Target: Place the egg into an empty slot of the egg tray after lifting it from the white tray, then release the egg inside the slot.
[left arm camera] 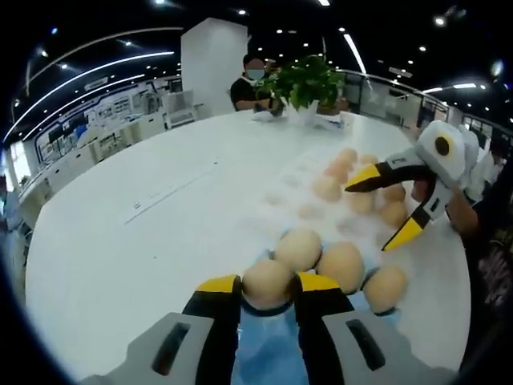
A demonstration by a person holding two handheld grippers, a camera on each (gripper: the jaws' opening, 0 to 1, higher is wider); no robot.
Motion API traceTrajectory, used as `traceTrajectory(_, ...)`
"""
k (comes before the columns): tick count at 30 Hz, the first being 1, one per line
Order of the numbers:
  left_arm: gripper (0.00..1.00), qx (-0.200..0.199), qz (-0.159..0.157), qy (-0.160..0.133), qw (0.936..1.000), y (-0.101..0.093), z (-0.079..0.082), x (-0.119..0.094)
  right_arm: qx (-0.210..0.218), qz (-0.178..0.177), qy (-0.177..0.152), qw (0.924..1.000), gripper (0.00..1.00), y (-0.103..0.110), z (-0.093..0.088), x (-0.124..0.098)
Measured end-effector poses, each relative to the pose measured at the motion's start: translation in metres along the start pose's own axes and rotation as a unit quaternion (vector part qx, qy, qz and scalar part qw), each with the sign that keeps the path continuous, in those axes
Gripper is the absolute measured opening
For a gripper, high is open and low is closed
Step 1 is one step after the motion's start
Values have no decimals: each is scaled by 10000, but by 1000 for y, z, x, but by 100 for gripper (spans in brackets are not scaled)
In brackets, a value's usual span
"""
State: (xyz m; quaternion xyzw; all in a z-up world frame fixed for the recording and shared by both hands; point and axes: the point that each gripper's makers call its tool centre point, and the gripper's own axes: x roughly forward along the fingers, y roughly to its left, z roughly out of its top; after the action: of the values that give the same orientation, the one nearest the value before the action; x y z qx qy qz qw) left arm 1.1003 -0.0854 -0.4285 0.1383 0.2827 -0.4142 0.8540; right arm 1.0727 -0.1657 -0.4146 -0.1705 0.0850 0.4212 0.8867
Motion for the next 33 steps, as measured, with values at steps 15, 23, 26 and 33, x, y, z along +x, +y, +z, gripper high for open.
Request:
traceTrajectory(15,38,287,-8,-130,9995,-7,22,-5,98,-65,-15,9999,51,-5,0,0)
traceTrajectory(23,40,516,-196,-71,9984,-16,31,6,231,-308,-270,9989,55,-18,10,-4)
traceTrajectory(26,40,544,-280,-102,9981,-19,35,9,192,-390,-251,9987,55,-21,9,-4)
traceTrajectory(33,41,642,-424,-109,9970,-25,44,20,306,-264,-322,9987,55,-17,11,-4)
